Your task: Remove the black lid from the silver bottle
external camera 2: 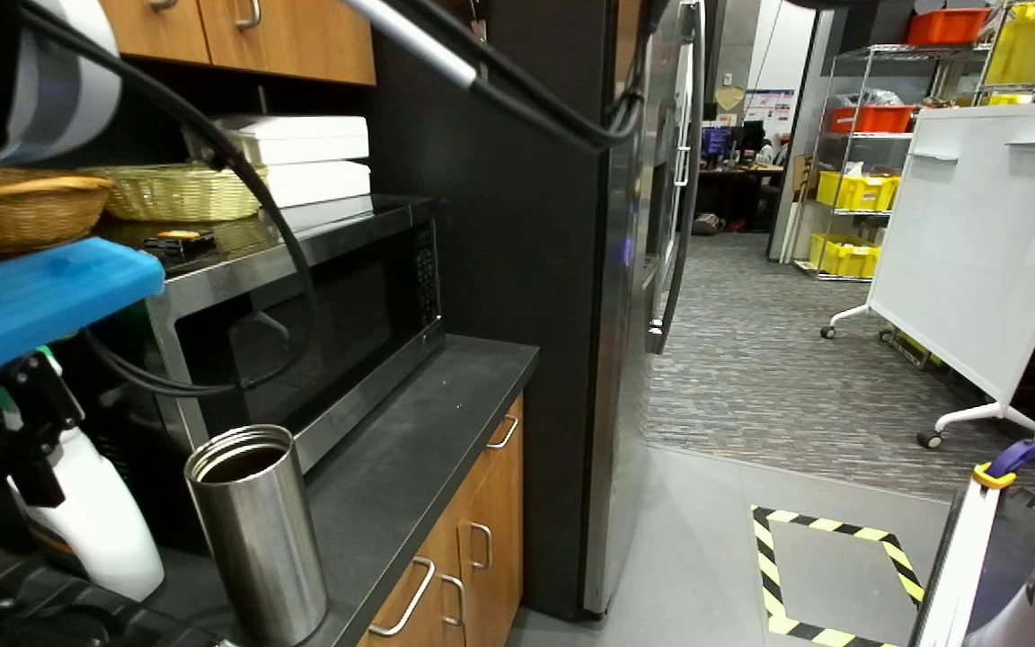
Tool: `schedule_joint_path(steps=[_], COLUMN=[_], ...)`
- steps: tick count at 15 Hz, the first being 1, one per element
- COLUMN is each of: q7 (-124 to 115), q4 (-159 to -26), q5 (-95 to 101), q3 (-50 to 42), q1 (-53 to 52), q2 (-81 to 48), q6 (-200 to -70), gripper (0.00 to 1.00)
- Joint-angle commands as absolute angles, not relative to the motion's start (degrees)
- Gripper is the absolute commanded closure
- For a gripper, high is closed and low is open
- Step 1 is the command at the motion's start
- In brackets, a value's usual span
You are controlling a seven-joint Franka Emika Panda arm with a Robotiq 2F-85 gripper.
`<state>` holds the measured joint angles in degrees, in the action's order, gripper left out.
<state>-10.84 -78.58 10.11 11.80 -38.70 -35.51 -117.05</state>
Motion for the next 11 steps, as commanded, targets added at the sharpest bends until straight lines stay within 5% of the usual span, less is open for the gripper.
schedule_joint_path(steps=[1, 11], q7=[-12.42, -17.01], q4=[-83.80, -104.78], q5=[10.93, 9.08], q3=[11.15, 11.97], q1=[-38.54, -31.78], q2=[-29.00, -7.97], q6=[-115.31, -111.91], gripper=[0.00, 0.00])
